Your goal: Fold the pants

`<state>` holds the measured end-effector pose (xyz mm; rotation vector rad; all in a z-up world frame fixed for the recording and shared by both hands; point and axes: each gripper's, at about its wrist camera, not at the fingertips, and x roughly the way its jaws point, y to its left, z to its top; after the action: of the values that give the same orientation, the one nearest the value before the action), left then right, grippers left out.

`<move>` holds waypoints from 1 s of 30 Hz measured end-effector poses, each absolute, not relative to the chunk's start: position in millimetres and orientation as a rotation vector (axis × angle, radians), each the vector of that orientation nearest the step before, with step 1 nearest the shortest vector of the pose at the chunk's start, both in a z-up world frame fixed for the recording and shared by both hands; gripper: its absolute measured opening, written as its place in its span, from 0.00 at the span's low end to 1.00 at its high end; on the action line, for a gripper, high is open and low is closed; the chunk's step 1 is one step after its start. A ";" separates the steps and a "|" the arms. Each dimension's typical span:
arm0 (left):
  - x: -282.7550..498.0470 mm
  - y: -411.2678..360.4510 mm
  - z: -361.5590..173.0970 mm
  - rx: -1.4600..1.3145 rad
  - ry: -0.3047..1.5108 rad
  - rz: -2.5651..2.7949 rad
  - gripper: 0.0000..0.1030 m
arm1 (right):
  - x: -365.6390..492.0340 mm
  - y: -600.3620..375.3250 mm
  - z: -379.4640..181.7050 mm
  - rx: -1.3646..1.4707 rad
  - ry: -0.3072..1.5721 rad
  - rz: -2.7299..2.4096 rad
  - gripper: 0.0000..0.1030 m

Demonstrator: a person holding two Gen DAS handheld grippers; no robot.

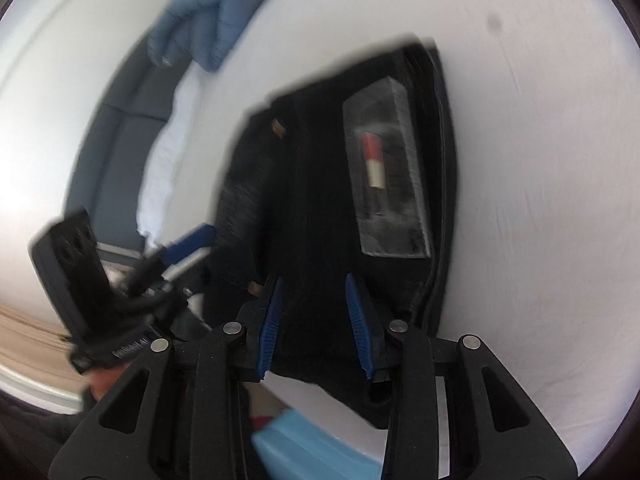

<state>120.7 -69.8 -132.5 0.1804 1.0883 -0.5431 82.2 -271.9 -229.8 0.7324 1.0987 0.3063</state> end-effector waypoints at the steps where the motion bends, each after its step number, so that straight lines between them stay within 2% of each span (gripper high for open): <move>1: 118.5 -69.0 -137.9 0.193 1.082 -0.548 0.68 | 76.4 -273.2 -230.7 0.741 1.052 0.315 0.30; 10: 162.8 -58.7 -87.0 0.122 0.933 -0.604 0.68 | 50.9 -289.9 -216.3 0.757 0.997 0.305 0.29; 12: 182.3 -70.9 -93.9 0.172 0.938 -0.635 0.68 | 59.4 -288.2 -220.9 0.783 1.008 0.287 0.29; 16: 213.7 -66.3 -149.4 0.160 1.054 -0.642 0.67 | 59.5 -290.3 -225.0 0.804 0.989 0.277 0.28; 21: 182.4 -46.6 -131.5 0.151 0.991 -0.637 0.67 | 55.0 -291.2 -217.9 0.789 0.990 0.276 0.30; 22: 173.8 -37.0 -127.7 0.131 0.968 -0.641 0.67 | 55.7 -291.6 -210.8 0.778 0.987 0.266 0.35; 23: 168.2 -29.3 -124.1 0.115 0.952 -0.633 0.71 | 56.8 -291.7 -202.9 0.767 0.973 0.253 0.54; 25: 159.7 -4.7 -118.8 0.058 0.933 -0.586 0.82 | 53.8 -298.1 -181.2 0.727 0.905 0.202 0.76; 27: 159.7 18.6 -120.5 -0.016 0.938 -0.567 0.85 | 57.0 -302.8 -168.0 0.688 0.865 0.184 0.77; 30: 170.1 35.4 -135.1 -0.072 1.016 -0.537 0.87 | 81.3 -309.5 -172.0 0.691 0.920 0.175 0.78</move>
<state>170.1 35.4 -135.1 -0.0717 1.0157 -0.5368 81.3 -309.5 -172.0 0.6909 0.9201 0.1753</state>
